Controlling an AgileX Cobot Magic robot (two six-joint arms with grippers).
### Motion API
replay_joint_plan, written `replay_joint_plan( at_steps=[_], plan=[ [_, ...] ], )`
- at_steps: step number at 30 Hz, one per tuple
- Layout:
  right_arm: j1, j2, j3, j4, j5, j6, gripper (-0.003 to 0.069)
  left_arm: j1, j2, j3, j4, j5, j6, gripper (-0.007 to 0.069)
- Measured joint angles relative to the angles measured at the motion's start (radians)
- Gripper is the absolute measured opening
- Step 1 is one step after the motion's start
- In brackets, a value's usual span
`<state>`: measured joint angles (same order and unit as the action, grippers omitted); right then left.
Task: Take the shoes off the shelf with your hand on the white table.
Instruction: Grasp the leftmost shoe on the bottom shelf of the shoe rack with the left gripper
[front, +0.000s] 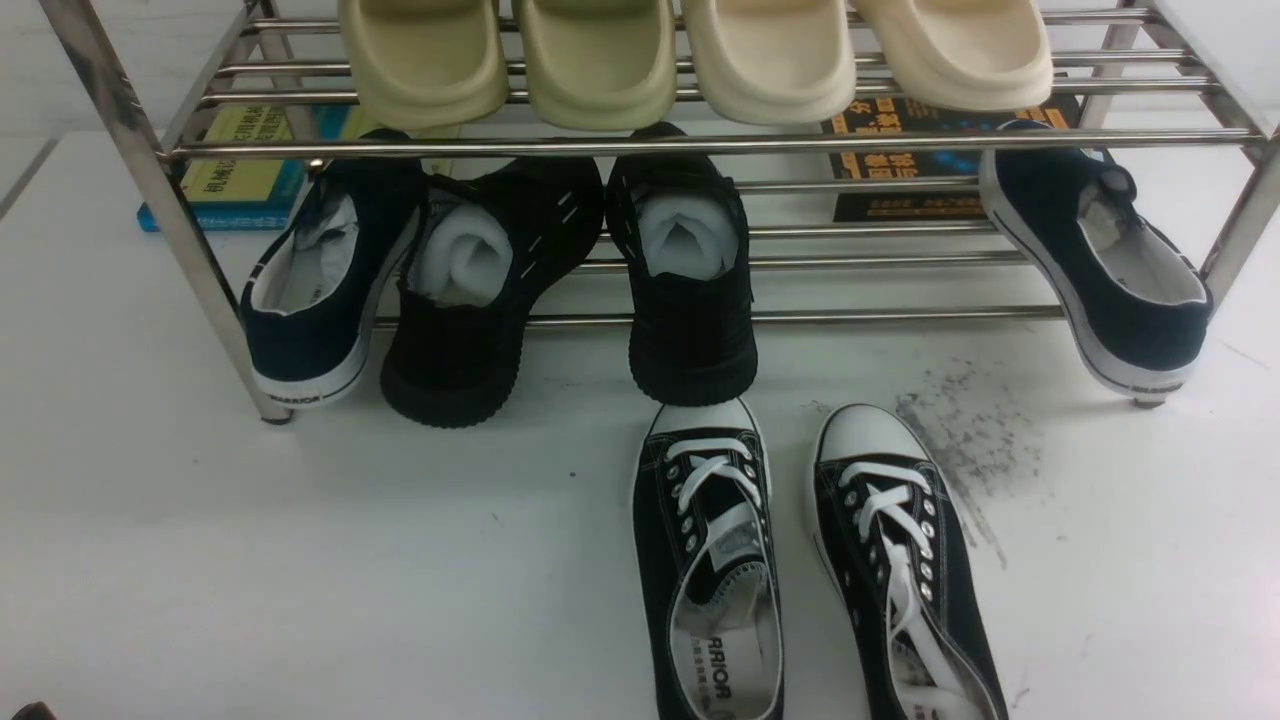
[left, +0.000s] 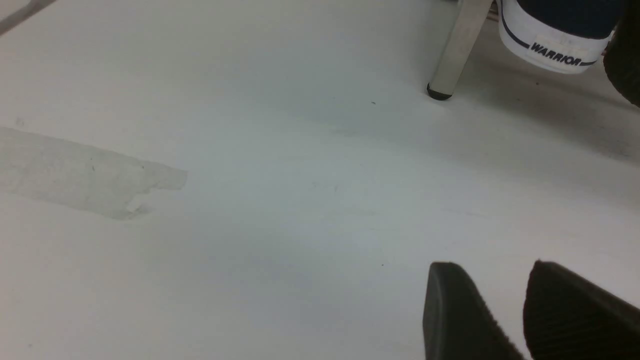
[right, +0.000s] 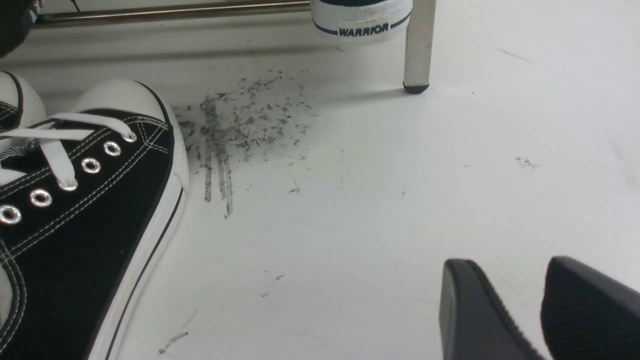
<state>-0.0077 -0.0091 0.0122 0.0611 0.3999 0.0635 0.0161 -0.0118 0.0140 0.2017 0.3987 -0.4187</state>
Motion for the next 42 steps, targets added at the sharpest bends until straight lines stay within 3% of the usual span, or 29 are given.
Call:
replay_joint_plan(
  at_steps=[15, 18, 24, 28, 38, 42],
  plan=[
    [0.0, 0.0, 0.0, 0.0, 0.0, -0.001, 0.0237, 0.0, 0.0, 0.0, 0.0, -0.002, -0.01, 0.0243],
    [0.0, 0.0, 0.0, 0.0, 0.0, -0.001, 0.0237, 0.0, 0.0, 0.004, -0.105, -0.03, -0.127, 0.0243],
    [0.0, 0.0, 0.0, 0.0, 0.0, -0.001, 0.0237, 0.0, 0.0, 0.011, -0.465, -0.053, -0.465, 0.0243],
    [0.0, 0.0, 0.0, 0.002, 0.0, -0.001, 0.0237, 0.0, 0.0, 0.012, -0.56, -0.054, -0.58, 0.0243],
    [0.0, 0.0, 0.0, 0.002, 0.0, -0.001, 0.0237, 0.0, 0.0, 0.012, -0.491, -0.11, -0.602, 0.0241],
    [0.0, 0.0, 0.0, 0.002, 0.0, -0.001, 0.0237, -0.001, 0.0, 0.01, -0.491, -0.108, -0.584, 0.0208]
  ],
)
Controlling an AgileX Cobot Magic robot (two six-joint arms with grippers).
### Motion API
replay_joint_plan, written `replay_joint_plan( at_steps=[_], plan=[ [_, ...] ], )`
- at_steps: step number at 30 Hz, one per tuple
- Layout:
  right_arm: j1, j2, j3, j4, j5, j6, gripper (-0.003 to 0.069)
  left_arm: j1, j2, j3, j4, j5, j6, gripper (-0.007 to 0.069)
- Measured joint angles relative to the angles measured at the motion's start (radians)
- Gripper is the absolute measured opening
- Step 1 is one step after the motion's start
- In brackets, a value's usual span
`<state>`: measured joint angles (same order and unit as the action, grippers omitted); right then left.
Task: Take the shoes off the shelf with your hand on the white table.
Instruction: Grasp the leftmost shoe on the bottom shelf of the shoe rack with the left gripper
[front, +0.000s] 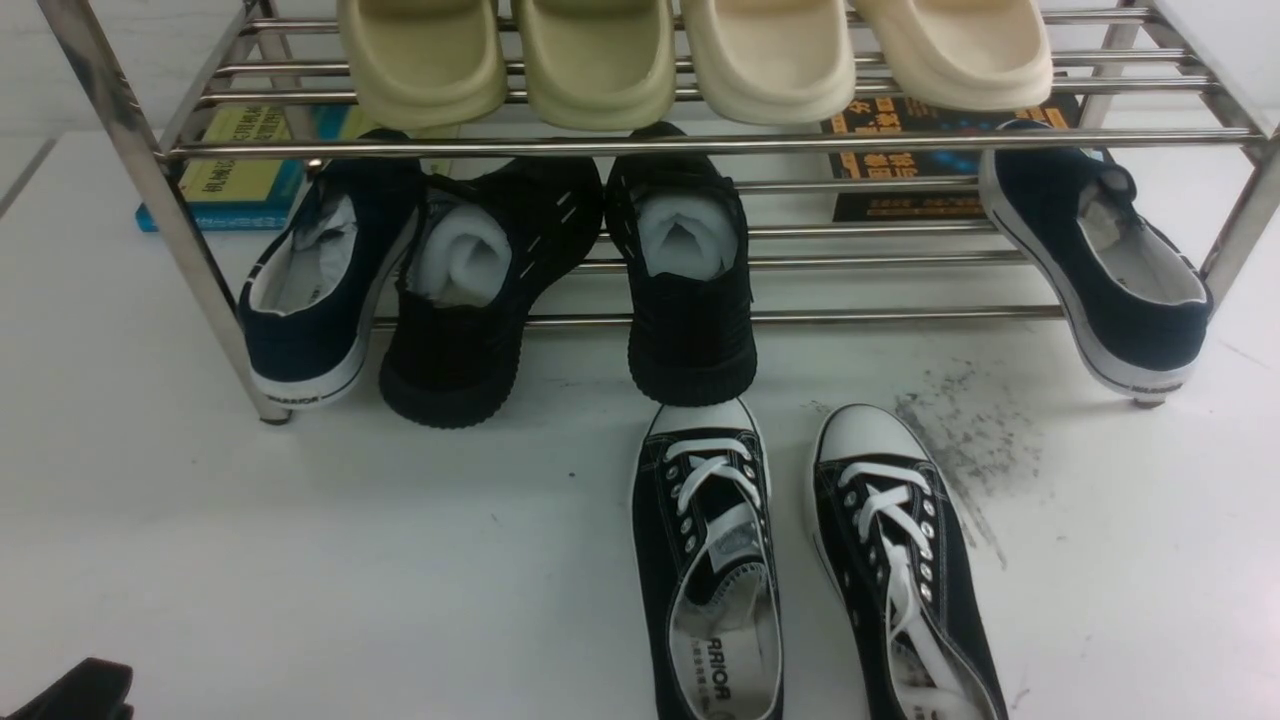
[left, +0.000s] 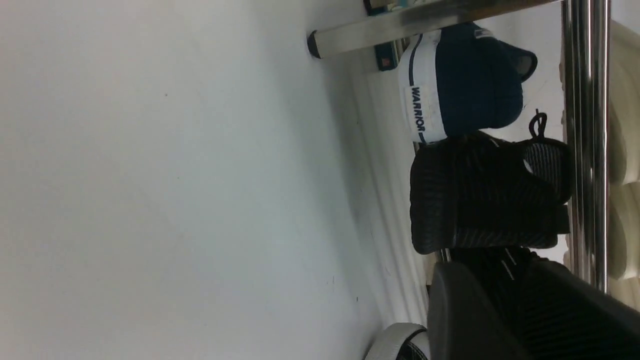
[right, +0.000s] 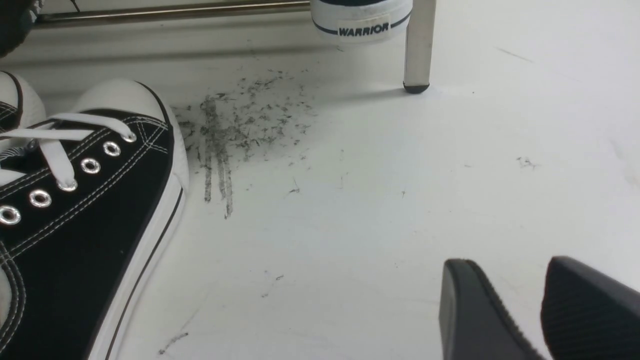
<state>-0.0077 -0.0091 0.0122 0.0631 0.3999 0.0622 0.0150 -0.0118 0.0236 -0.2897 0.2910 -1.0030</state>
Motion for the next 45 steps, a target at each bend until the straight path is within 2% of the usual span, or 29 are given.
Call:
replay_joint_plan(
  at_steps=[7, 11, 12, 13, 16, 18, 21, 23, 24, 30, 34, 45],
  plan=[
    [0.0, 0.0, 0.0, 0.0, 0.0, 0.0, 0.0237, -0.007, 0.094, -0.252, 0.034, 0.197, 0.166, 0.002],
    [0.0, 0.0, 0.0, 0.0, 0.0, 0.0, 0.0237, -0.007, 0.316, -0.45, 0.082, 0.41, 0.302, 0.0001],
    [0.0, 0.0, 0.0, 0.0, 0.0, 0.0, 0.0237, -0.007, 0.329, -0.46, 0.084, 0.42, 0.302, 0.0001],
    [0.0, 0.0, 0.0, 0.0, 0.0, 0.0, 0.0237, -0.007, 0.418, -0.54, 0.102, 0.487, 0.371, 0.0001],
    [0.0, 0.0, 0.0, 0.0, 0.0, 0.0, 0.0237, -0.007, 0.618, -0.682, 0.121, 0.563, 0.509, 0.0001],
    [0.0, 0.0, 0.0, 0.0, 0.0, 0.0, 0.0237, -0.007, 0.666, -0.719, 0.125, 0.574, 0.553, 0.0004],
    [0.0, 0.0, 0.0, 0.0, 0.0, 0.0, 0.0237, -0.007, 0.824, -0.847, 0.136, 0.603, 0.664, 0.0036],
    [0.0, 0.0, 0.0, 0.0, 0.0, 0.0, 0.0237, -0.007, 0.971, -0.95, 0.137, 0.619, 0.767, 0.0099],
    [0.0, 0.0, 0.0, 0.0, 0.0, 0.0, 0.0237, -0.007, 0.982, -0.957, 0.137, 0.621, 0.773, 0.0104],
    [0.0, 0.0, 0.0, 0.0, 0.0, 0.0, 0.0237, -0.007, 1.232, -1.132, 0.143, 0.632, 0.903, 0.0303],
    [0.0, 0.0, 0.0, 0.0, 0.0, 0.0, 0.0237, -0.007, 1.339, -1.223, 0.144, 0.619, 0.944, 0.0394],
    [0.0, 0.0, 0.0, 0.0, 0.0, 0.0, 0.0237, -0.007, 1.543, -1.277, 0.134, 0.471, 0.956, 0.0421]
  ],
)
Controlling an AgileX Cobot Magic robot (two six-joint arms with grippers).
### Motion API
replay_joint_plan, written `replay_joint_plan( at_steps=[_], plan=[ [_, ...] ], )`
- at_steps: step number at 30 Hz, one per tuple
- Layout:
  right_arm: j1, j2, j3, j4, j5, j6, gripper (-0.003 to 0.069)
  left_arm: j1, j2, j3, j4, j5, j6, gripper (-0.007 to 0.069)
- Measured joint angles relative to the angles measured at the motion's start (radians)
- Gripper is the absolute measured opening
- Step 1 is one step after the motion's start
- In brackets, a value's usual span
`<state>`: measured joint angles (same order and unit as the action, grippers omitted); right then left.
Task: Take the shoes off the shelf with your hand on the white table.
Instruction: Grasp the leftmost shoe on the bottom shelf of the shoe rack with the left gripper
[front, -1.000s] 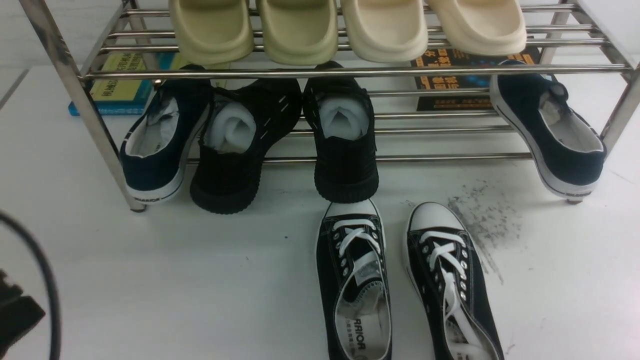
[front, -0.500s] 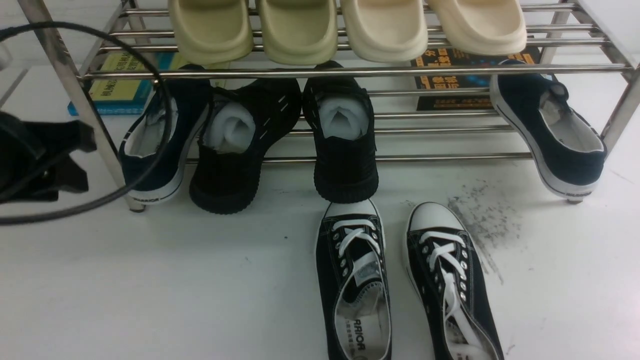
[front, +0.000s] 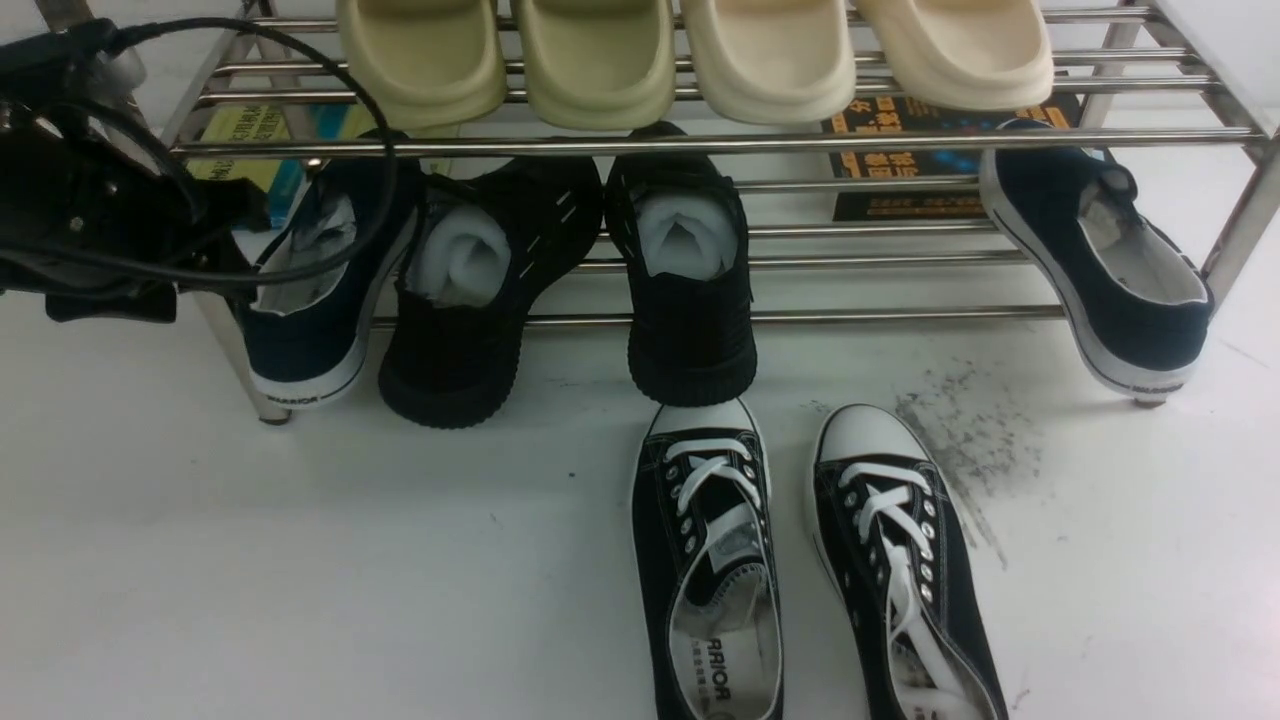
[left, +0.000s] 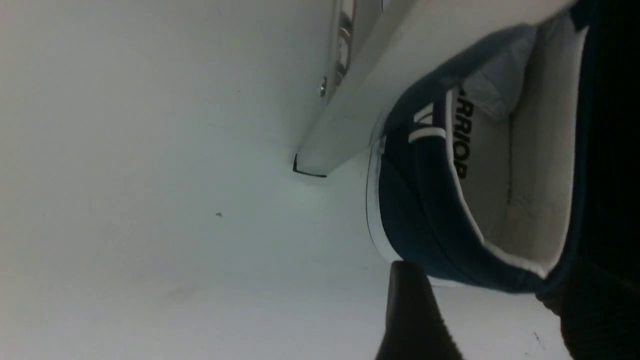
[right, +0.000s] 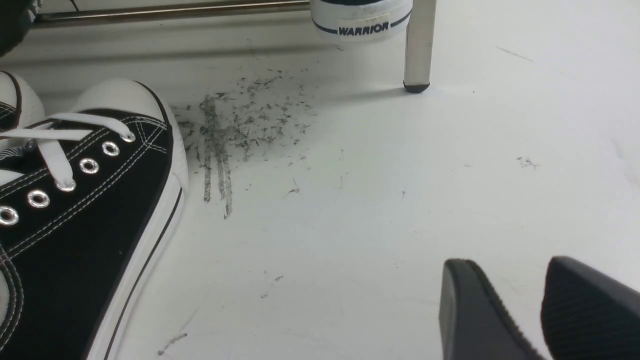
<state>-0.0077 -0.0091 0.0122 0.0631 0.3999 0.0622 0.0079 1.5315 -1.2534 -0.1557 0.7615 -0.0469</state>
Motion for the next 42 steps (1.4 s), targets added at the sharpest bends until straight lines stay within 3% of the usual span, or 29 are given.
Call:
replay_joint_plan(
  at_steps=[17, 25, 30, 32, 35, 42],
  plan=[
    [0.0, 0.0, 0.0, 0.0, 0.0, -0.001, 0.0237, -0.001, 0.111, 0.0, -0.031, -0.186, 0.075, 0.0421],
    [0.0, 0.0, 0.0, 0.0, 0.0, -0.001, 0.0237, -0.003, 0.141, 0.0, -0.048, -0.168, 0.075, 0.0404],
    [0.0, 0.0, 0.0, 0.0, 0.0, -0.001, 0.0237, -0.003, 0.144, 0.0, -0.047, -0.116, 0.073, 0.0261],
    [0.0, 0.0, 0.0, 0.0, 0.0, -0.001, 0.0237, -0.003, 0.146, 0.0, -0.041, -0.078, 0.064, 0.0129],
    [0.0, 0.0, 0.0, 0.0, 0.0, -0.001, 0.0238, -0.003, 0.146, 0.0, -0.033, -0.039, 0.047, 0.0048],
    [0.0, 0.0, 0.0, 0.0, 0.0, -0.001, 0.0239, -0.003, 0.133, 0.0, -0.036, 0.0, 0.016, 0.0046]
  ],
)
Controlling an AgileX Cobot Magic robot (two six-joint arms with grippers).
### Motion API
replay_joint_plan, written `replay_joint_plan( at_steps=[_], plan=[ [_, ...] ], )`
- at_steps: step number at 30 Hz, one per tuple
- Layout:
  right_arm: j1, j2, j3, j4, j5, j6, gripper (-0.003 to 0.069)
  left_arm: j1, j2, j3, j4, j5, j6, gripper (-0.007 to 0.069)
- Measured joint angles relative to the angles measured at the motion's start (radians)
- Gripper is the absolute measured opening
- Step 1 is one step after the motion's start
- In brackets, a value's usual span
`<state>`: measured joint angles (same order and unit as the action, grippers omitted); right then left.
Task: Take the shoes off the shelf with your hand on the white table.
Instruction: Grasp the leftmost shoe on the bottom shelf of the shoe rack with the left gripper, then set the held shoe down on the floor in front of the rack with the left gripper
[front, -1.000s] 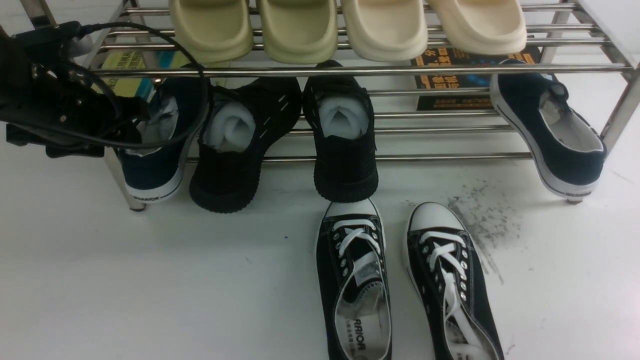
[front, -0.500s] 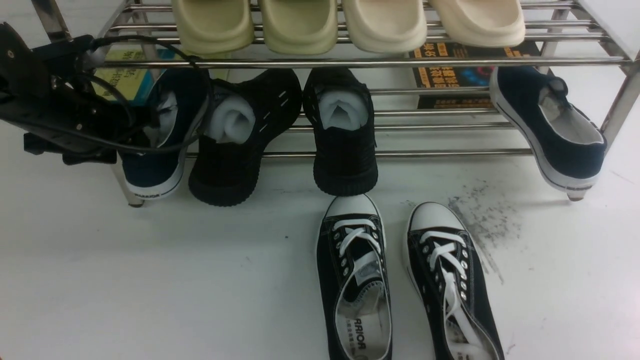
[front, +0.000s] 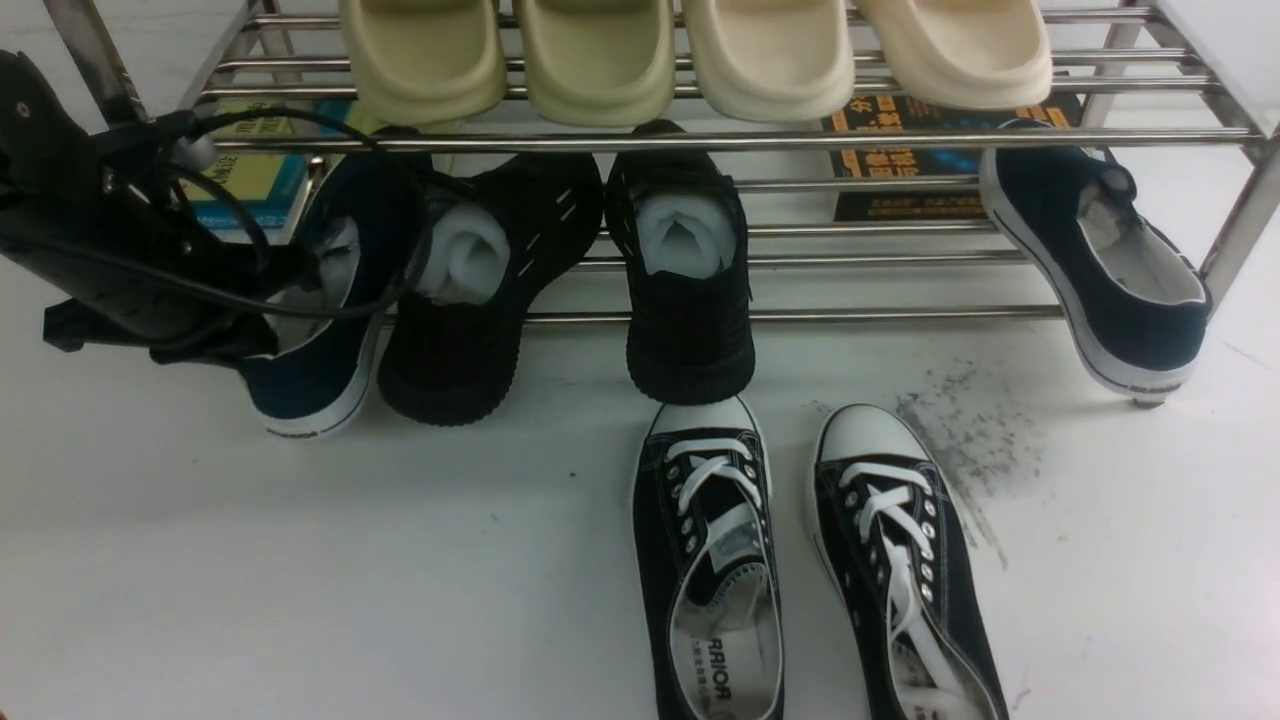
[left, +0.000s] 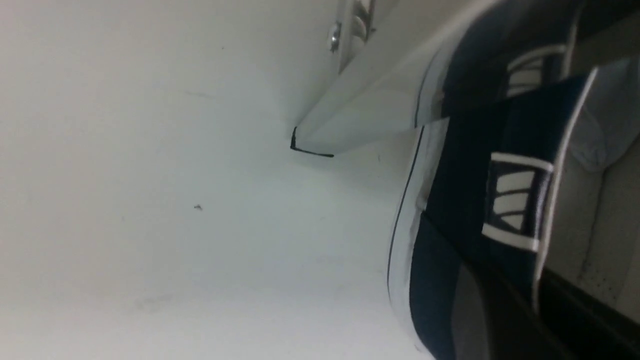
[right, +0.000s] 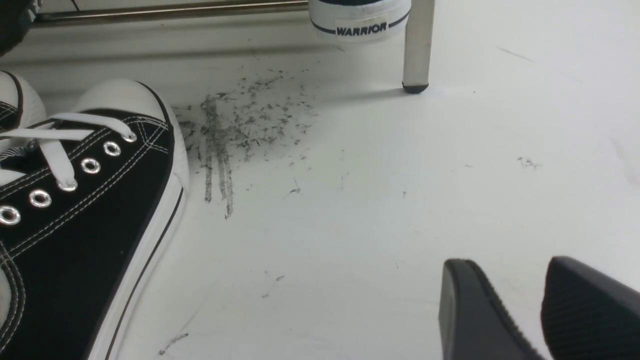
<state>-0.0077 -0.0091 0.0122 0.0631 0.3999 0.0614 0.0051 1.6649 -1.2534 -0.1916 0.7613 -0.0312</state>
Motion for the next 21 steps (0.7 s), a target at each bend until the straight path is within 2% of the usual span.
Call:
replay_joint_plan(
  at_steps=[7, 17, 21],
  plan=[
    [0.0, 0.0, 0.0, 0.0, 0.0, 0.0, 0.0239, 0.0, -0.081, 0.0, 0.013, 0.156, -0.107, 0.0045],
    [0.0, 0.0, 0.0, 0.0, 0.0, 0.0, 0.0239, 0.0, -0.316, 0.0, 0.202, 0.422, -0.339, 0.0045],
    [0.0, 0.0, 0.0, 0.0, 0.0, 0.0, 0.0239, 0.0, -0.413, 0.021, 0.275, 0.474, -0.405, 0.0045]
  ],
)
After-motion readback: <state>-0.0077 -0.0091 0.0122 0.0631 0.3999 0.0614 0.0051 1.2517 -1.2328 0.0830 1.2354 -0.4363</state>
